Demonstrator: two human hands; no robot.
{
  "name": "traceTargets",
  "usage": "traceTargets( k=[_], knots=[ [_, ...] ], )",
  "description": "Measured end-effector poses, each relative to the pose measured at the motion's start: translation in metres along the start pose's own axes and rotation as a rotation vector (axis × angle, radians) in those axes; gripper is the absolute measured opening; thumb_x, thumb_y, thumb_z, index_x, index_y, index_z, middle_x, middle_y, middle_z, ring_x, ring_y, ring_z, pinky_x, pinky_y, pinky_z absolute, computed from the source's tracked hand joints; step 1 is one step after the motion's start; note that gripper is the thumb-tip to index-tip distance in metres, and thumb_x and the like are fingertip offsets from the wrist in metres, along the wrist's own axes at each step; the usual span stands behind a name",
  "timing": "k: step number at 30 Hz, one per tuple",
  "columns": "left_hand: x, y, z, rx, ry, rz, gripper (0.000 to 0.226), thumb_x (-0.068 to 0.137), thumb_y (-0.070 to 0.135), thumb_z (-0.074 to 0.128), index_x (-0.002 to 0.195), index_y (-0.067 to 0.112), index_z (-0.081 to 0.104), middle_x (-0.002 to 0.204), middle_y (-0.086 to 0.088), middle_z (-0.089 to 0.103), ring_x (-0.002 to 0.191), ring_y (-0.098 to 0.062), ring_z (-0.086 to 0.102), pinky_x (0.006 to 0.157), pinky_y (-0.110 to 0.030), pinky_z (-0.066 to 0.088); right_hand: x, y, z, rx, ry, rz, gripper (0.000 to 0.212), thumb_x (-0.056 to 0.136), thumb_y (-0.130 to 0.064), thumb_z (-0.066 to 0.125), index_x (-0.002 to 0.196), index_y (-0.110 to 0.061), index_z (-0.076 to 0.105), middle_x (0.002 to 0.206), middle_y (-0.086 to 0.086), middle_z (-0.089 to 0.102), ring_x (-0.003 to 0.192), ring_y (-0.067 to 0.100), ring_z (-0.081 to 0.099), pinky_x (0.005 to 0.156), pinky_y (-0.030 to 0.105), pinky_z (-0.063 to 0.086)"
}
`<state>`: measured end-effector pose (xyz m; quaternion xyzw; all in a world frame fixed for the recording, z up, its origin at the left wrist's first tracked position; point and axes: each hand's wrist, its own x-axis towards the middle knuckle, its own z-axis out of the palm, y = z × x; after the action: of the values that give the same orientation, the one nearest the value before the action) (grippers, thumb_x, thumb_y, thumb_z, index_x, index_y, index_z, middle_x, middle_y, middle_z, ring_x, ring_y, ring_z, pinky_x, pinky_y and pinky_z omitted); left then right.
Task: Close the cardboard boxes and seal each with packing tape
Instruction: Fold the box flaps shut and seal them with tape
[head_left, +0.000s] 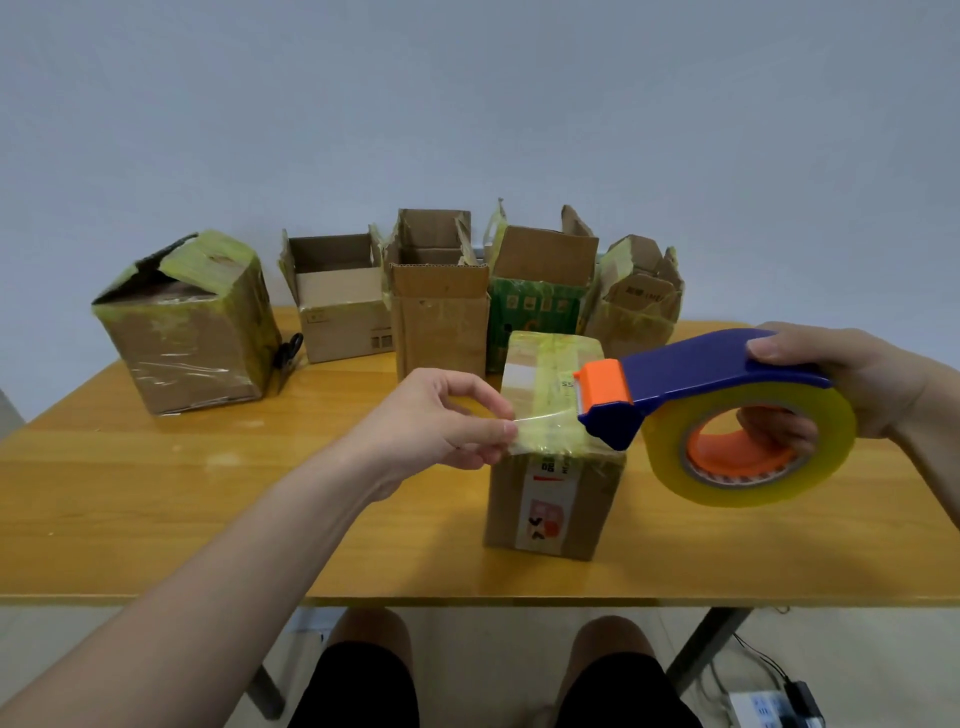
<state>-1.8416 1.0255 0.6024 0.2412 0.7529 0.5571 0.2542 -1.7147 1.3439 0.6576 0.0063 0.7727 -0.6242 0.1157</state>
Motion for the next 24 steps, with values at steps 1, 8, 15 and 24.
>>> traceTargets(
  k=[1, 8, 15, 24],
  knots=[
    [-0.001, 0.001, 0.002, 0.024, 0.012, 0.013, 0.021, 0.086, 0.015, 0.081, 0.106, 0.012, 0.075, 0.088, -0.01, 0.079, 0.077, -0.017, 0.074, 0.066, -0.025, 0.059, -0.001, 0.0, 0.001, -0.011, -0.008, 0.002, 0.075, 0.051, -0.059, 0.093, 0.094, 0.001, 0.076, 0.047, 0.016, 0.057, 0.035, 0.021, 0.053, 0.042, 0.028, 0.049],
    [-0.007, 0.005, 0.007, 0.166, 0.075, 0.068, 0.041, 0.092, 0.01, 0.076, 0.122, 0.027, 0.055, 0.081, -0.008, 0.079, 0.076, -0.02, 0.078, 0.066, -0.028, 0.062, 0.0, -0.005, 0.004, -0.07, -0.034, 0.013, 0.044, 0.063, -0.045, 0.08, 0.081, -0.005, 0.078, 0.045, 0.014, 0.057, 0.035, 0.021, 0.053, 0.041, 0.028, 0.048],
    [0.001, 0.002, 0.008, 0.272, 0.114, 0.058, 0.035, 0.095, 0.013, 0.074, 0.099, 0.016, 0.039, 0.075, -0.009, 0.078, 0.068, -0.023, 0.076, 0.065, -0.034, 0.064, -0.003, -0.005, 0.005, -0.119, -0.026, 0.012, 0.067, 0.055, -0.063, 0.088, 0.079, -0.002, 0.076, 0.046, 0.017, 0.056, 0.036, 0.022, 0.053, 0.043, 0.029, 0.049],
    [0.023, 0.03, 0.003, 0.473, -0.026, -0.018, 0.037, 0.094, 0.01, 0.075, 0.093, 0.016, 0.038, 0.074, -0.011, 0.078, 0.064, -0.02, 0.075, 0.063, -0.032, 0.063, -0.005, -0.005, 0.009, -0.093, -0.009, 0.029, 0.037, 0.066, -0.044, 0.065, 0.075, -0.011, 0.079, 0.046, 0.013, 0.058, 0.036, 0.02, 0.053, 0.042, 0.027, 0.048]
  ],
)
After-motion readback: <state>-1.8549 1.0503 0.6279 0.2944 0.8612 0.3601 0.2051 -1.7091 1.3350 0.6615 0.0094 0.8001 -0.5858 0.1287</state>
